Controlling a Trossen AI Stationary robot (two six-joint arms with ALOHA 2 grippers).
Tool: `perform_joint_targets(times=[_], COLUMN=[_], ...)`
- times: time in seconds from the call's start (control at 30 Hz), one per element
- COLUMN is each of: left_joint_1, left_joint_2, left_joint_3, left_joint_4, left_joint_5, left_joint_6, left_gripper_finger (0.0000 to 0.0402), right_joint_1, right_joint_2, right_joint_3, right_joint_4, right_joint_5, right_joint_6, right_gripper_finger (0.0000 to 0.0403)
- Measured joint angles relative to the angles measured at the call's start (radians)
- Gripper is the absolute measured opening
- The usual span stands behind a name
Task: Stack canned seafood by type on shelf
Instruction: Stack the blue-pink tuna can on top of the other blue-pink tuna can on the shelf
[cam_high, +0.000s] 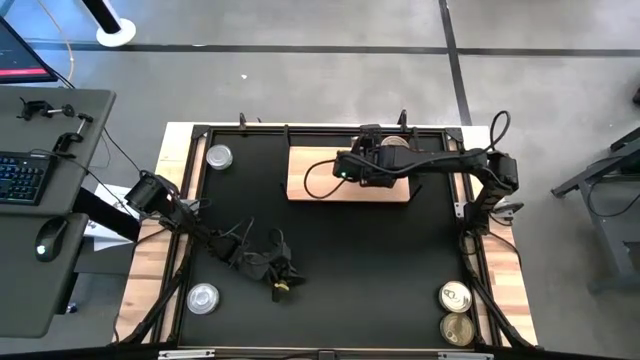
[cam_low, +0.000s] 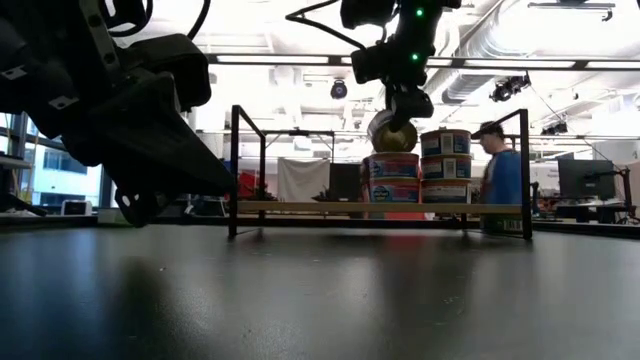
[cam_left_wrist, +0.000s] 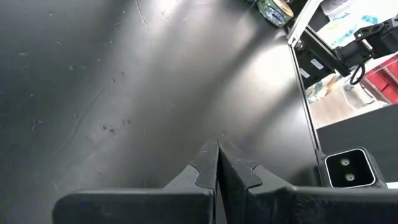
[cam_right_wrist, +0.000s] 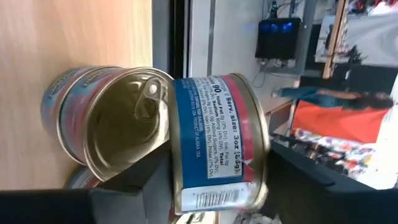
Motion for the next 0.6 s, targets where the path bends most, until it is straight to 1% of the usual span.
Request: perform_joint_targets(times=[0.37, 0.6], left_joint_1=[0.000, 0.000], left_joint_2=[0.000, 0.000], left_joint_3=[0.000, 0.000], left_joint_4=[-0.007, -0.006], left_joint_5=[0.000, 0.011], left_joint_6=[-0.016, -0.016], left_gripper_finger=[0.0000, 0.0000], right_joint_1=[0.000, 0.003], right_joint_2=[0.000, 0.000], right_joint_3=[0.002, 0.002], right_joint_4=[-0.019, -0.060], right_joint_5=[-0.022, -0.111], right_joint_6=[0.041, 0.150], right_gripper_finger=[0.0214, 0.0215])
